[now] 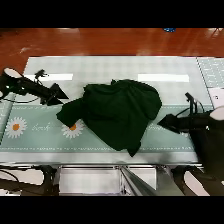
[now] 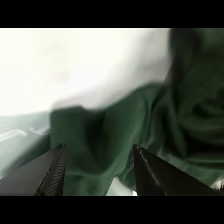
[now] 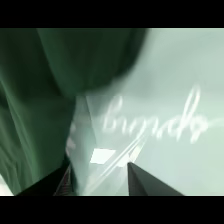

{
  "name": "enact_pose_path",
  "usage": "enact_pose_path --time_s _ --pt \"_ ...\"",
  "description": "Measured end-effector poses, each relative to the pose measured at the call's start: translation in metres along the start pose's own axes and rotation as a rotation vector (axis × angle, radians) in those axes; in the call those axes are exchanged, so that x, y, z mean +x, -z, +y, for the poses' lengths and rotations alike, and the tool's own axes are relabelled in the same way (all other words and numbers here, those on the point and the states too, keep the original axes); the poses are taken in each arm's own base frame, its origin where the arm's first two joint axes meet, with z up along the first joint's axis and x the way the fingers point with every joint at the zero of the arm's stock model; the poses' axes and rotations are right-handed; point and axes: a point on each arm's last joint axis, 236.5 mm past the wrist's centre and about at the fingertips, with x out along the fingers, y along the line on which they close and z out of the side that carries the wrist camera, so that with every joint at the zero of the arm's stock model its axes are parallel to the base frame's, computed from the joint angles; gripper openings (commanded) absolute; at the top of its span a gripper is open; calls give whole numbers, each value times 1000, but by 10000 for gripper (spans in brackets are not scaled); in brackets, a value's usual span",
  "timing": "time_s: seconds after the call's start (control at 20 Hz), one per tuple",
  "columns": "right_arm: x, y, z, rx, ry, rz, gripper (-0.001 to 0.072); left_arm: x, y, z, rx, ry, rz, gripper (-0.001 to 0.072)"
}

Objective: Fold the shirts.

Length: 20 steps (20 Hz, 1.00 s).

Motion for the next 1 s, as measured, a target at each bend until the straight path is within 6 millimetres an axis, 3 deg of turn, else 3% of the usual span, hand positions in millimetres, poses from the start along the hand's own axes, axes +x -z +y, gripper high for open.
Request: enact_pose_path --time_s 0.1,0.15,0.2,0.45,0.8,0.85,0.95,1.0 --pt "5 22 -2 13 -13 37 410 18 16 -3 24 1 95 491" --pt "8 30 -4 21 -15 52 409 25 23 -5 37 1 129 329" --pt "11 37 -5 33 -18 65 409 31 28 -7 51 1 158 39" --pt "28 52 7 90 -82 71 409 46 47 -15 129 4 249 20" --pt "70 66 56 84 -146 99 407 47 57 -17 154 12 295 20" --pt "76 64 63 84 -156 96 353 47 57 -17 155 12 295 20" --pt "86 56 77 74 -172 85 102 47 57 -17 157 12 296 21" --pt "89 50 84 61 -180 79 23 47 57 -18 160 12 295 21"
